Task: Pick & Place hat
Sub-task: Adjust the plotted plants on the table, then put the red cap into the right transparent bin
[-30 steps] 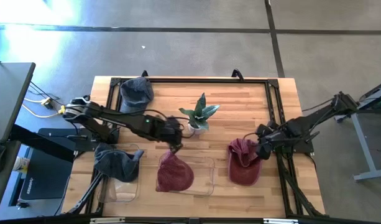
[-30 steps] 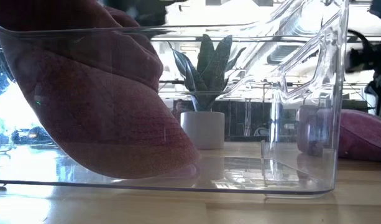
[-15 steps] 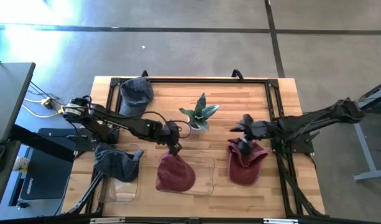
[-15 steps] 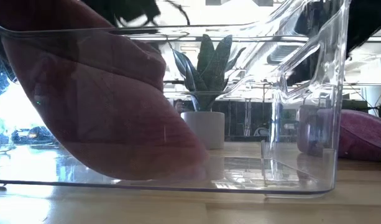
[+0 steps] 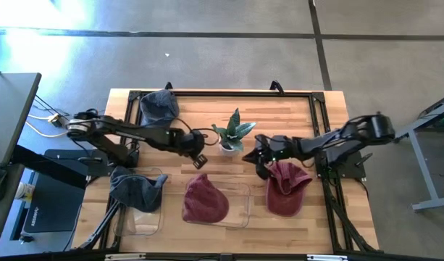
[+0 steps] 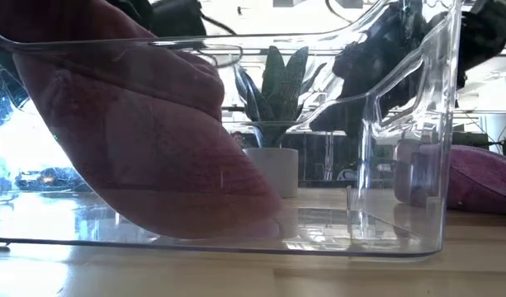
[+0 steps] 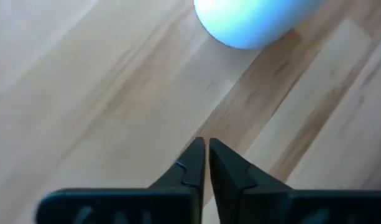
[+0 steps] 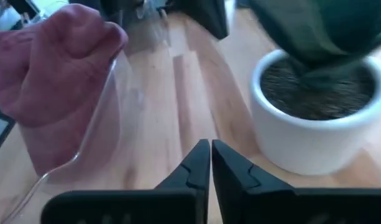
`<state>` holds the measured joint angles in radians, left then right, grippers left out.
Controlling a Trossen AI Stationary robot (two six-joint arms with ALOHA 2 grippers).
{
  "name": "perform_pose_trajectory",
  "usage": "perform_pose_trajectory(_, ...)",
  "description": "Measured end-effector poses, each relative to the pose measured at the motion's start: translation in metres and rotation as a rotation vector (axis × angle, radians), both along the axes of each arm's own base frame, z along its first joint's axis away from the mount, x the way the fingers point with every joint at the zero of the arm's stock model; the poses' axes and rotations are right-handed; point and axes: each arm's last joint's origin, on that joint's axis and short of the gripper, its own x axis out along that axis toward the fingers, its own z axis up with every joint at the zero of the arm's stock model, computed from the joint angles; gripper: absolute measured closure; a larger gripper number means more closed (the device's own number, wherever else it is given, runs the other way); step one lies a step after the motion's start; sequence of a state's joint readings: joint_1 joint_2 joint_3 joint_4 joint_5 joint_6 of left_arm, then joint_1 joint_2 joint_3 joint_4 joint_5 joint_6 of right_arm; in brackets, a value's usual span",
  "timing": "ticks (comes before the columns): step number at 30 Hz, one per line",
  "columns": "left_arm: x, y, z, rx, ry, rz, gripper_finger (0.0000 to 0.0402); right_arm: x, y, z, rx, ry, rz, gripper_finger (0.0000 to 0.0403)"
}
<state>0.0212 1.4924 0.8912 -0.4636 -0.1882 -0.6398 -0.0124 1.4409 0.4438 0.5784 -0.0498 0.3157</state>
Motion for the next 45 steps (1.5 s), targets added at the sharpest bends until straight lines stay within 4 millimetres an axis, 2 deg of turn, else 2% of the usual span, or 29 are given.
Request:
perform_pose_trajectory(3, -0.017, 0.0, 0.014, 0.04, 0.036, -0.033, 0.0397, 0.008, 0.004, -0.013, -0.003, -0.004, -0.026, 0.0379)
perform_pose_trajectory(7, -0.03, 0.0, 0.031, 0.071, 0.011, -0.052, 0.0393, 0.02, 0.005, -0.028, -0.042, 0.008, -0.052, 0.04)
perform_pose_trajectory(9, -0.032, 0.0, 0.036, 0.074, -0.01, -0.054, 0.0396, 0.031, 0.004, -0.032, -0.067, 0.018, -0.048, 0.0396)
perform_pose_trajectory(14, -0.039, 0.0, 0.039, 0.068, 0.016, -0.051, 0.0401, 0.055, -0.005, -0.044, -0.145, 0.051, -0.083, 0.0401)
perform_pose_trajectory(16, -0.045, 0.0, 0.04, 0.063, 0.044, -0.051, 0.0401, 0.059, -0.009, -0.046, -0.171, 0.065, -0.127, 0.0398)
perform_pose_trajectory(19, -0.044, -0.001, 0.041, 0.056, 0.038, -0.054, 0.0401, 0.063, -0.016, -0.045, -0.204, 0.067, -0.203, 0.04)
perform_pose_trajectory(26, -0.045, -0.001, 0.04, 0.058, 0.045, -0.062, 0.0401, 0.064, -0.047, -0.041, -0.265, 0.074, -0.328, 0.0401)
perform_pose_trajectory(37, -0.045, -0.001, 0.04, 0.058, 0.047, -0.065, 0.0401, 0.048, -0.111, -0.041, -0.293, 0.108, -0.455, 0.04)
perform_pose_trajectory(41, -0.044, -0.001, 0.04, 0.034, 0.04, -0.079, 0.0401, 0.045, -0.111, -0.032, -0.251, 0.097, -0.44, 0.0401)
perform_pose_trajectory(45, -0.044, -0.004, 0.042, -0.042, 0.035, -0.12, 0.0401, 0.039, -0.083, -0.003, -0.14, 0.121, -0.361, 0.0401)
